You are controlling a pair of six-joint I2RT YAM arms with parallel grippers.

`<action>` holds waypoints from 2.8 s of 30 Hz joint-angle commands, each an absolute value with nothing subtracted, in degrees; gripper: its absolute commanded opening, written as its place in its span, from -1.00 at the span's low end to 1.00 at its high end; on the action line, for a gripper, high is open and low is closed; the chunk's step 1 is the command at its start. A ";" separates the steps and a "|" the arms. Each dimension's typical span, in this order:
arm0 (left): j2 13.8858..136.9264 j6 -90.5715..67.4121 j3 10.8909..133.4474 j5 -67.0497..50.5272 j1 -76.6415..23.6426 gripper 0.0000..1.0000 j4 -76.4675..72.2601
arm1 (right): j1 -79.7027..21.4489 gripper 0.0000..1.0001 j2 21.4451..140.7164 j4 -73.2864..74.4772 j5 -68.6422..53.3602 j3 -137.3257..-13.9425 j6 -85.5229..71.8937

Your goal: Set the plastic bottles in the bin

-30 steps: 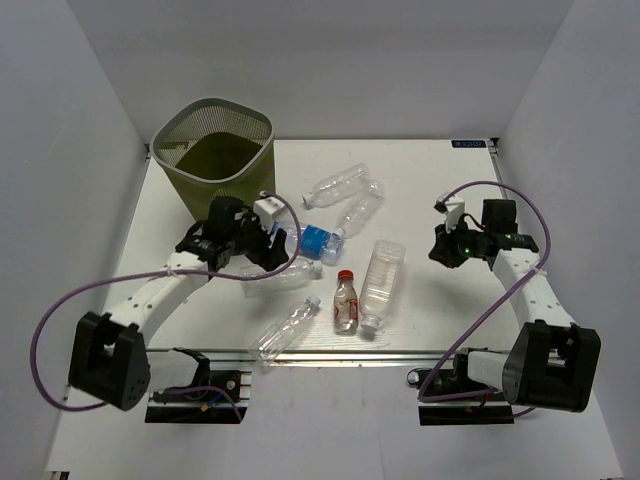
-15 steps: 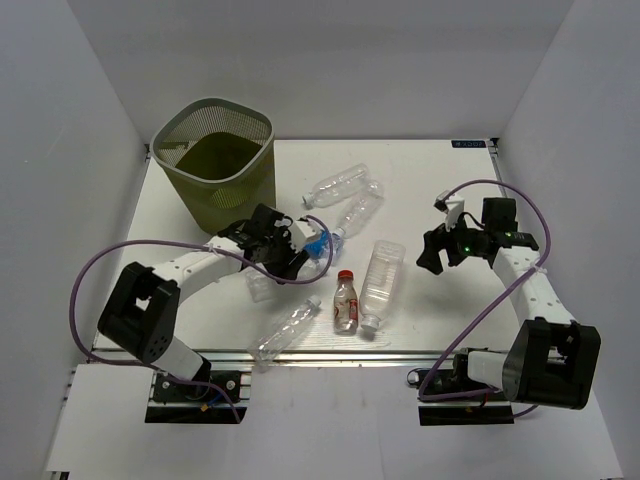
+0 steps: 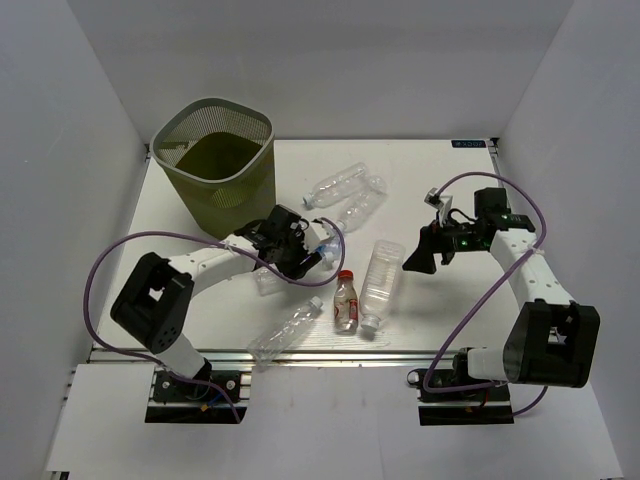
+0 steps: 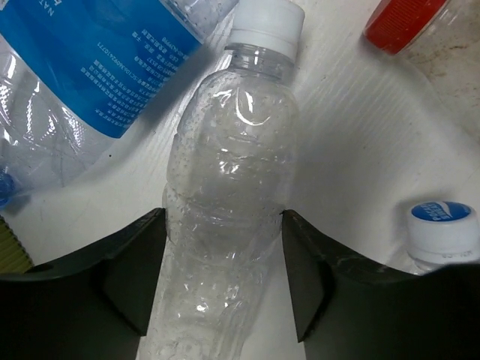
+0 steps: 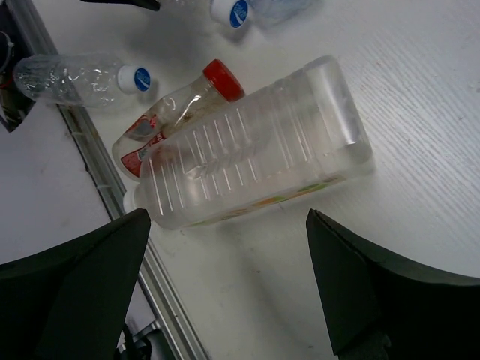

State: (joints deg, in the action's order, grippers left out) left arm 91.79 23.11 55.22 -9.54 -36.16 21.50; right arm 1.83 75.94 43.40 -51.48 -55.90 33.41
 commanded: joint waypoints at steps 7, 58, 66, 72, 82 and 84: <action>97.91 21.88 52.73 -5.98 -38.85 0.44 28.30 | 1.06 0.81 75.06 42.72 -53.97 -58.09 28.76; 93.60 -6.44 109.15 31.20 -14.59 1.00 27.60 | -6.94 0.80 100.10 19.95 -48.16 -81.74 69.31; 80.89 6.23 102.78 -10.85 -16.96 1.00 30.15 | -6.94 0.80 116.25 39.10 -48.96 -101.67 112.31; 76.74 2.82 88.27 -35.14 -21.87 1.00 41.92 | -9.58 0.80 126.73 47.89 -41.93 -114.15 126.64; 76.27 -1.76 71.72 -24.37 -32.42 1.00 47.63 | -13.53 0.80 134.47 55.28 -38.06 -120.48 131.75; 77.43 -1.76 70.49 -22.60 -33.83 1.00 48.34 | -14.32 0.80 136.49 57.29 -37.27 -121.55 132.27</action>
